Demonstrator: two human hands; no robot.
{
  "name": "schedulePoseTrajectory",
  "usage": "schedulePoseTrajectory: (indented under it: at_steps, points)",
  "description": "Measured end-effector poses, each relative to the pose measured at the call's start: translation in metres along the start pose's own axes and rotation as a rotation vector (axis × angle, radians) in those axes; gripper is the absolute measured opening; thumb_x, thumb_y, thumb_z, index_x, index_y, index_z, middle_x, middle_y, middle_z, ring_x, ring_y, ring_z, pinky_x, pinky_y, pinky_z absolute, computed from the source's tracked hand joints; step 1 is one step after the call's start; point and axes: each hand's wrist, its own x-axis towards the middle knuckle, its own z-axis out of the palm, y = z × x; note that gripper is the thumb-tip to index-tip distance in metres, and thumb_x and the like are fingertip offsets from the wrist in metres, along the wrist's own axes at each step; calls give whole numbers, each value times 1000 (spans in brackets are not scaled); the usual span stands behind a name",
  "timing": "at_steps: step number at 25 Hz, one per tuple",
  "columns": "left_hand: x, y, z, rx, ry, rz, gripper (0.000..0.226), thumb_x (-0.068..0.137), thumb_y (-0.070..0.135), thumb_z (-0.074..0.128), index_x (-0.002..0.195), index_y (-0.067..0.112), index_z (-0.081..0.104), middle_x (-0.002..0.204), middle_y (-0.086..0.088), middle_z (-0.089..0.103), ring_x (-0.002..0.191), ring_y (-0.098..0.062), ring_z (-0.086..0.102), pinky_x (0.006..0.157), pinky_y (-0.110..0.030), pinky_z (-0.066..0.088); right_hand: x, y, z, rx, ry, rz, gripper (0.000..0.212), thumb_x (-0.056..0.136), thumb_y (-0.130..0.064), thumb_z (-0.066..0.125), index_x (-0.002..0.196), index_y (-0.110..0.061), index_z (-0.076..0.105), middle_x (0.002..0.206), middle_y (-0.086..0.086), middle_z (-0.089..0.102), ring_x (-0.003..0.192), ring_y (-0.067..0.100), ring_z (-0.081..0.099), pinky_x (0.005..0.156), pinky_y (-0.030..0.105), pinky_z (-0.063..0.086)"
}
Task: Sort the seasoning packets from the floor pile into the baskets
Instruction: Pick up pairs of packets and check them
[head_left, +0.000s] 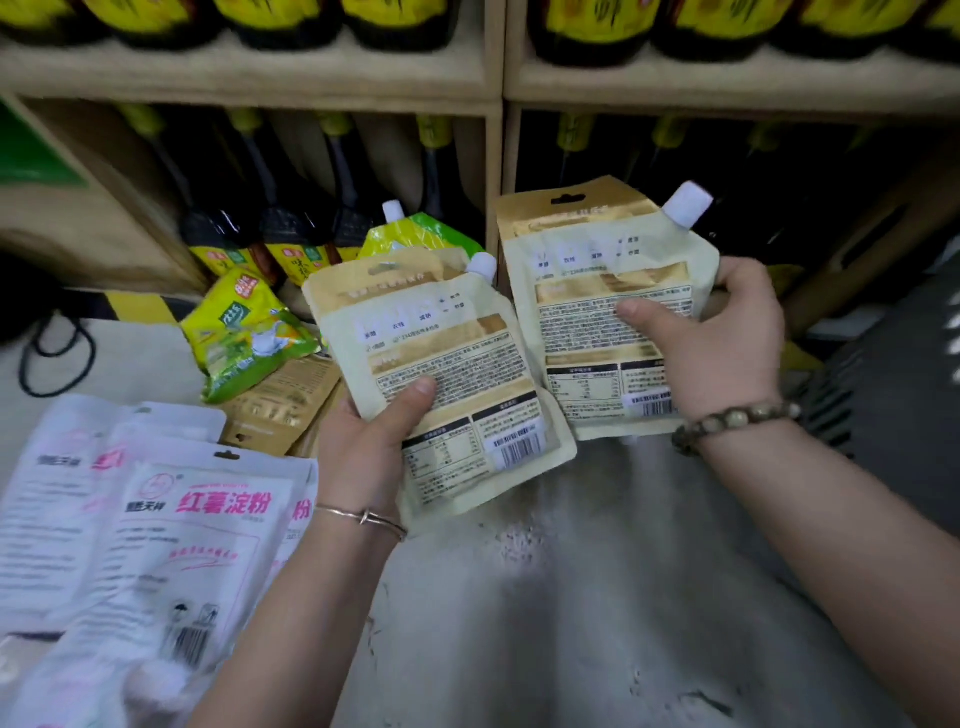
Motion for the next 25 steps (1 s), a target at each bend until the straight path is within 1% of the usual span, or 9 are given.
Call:
schedulePoseTrajectory:
  at_steps: [3,7,11,14,18,20,22,23,25]
  points:
    - [-11,39,0,-19,-18,95,25,64,12,71,89,12,68,78,0,74,69,-15,70,58,-29,56,-10,-33,-9,130,21,-16,43,67,-24,82,84,-33,44,76,-17,57,67,-6,55,60,17,45]
    - [-30,90,6,-13,-24,217,34,58,17,72,92,12,69,82,-1,74,73,-17,71,57,-27,55,-9,-82,-25,239,65,-60,40,68,-23,82,86,-31,47,80,-14,60,74,2,59,68,23,48]
    - [-41,133,14,-50,-1,305,29,58,19,73,86,12,71,83,-3,74,74,-20,71,56,-30,56,-7,-130,-42,328,79,-123,38,69,-27,81,81,-35,46,81,-17,59,73,-5,58,64,15,46]
    - [-48,163,36,-48,-57,379,18,62,17,72,80,17,73,81,0,74,72,-17,71,56,-29,56,4,-159,-66,382,107,-178,38,70,-27,80,80,-36,45,80,-18,57,65,-13,56,54,6,44]
    - [-63,191,78,-78,-163,430,28,62,19,72,90,14,69,81,0,74,74,-18,71,57,-30,56,19,-182,-109,356,184,-222,35,72,-28,78,84,-32,45,81,-16,56,68,-6,54,53,2,41]
    - [-71,202,100,-104,-209,435,32,60,20,74,91,15,69,82,-1,74,74,-18,71,58,-33,56,29,-189,-138,344,187,-246,35,72,-29,79,82,-33,46,85,-14,60,73,-3,59,62,9,49]
    - [-80,210,126,-120,-310,415,29,60,19,77,88,16,71,84,-3,74,75,-20,72,58,-36,56,42,-192,-174,330,218,-260,35,70,-27,81,83,-31,48,92,-8,65,82,8,64,76,31,56]
    - [-85,211,140,-122,-369,400,28,60,19,78,87,16,72,85,-4,74,76,-22,72,59,-38,56,47,-192,-193,320,236,-264,35,69,-27,81,84,-30,50,93,-5,66,84,12,66,78,38,56]
    - [-98,210,172,-105,-476,363,30,60,23,76,88,17,72,88,-6,74,79,-24,72,61,-39,57,57,-184,-233,299,276,-260,36,68,-25,82,91,-24,55,93,-1,68,84,16,68,78,41,57]
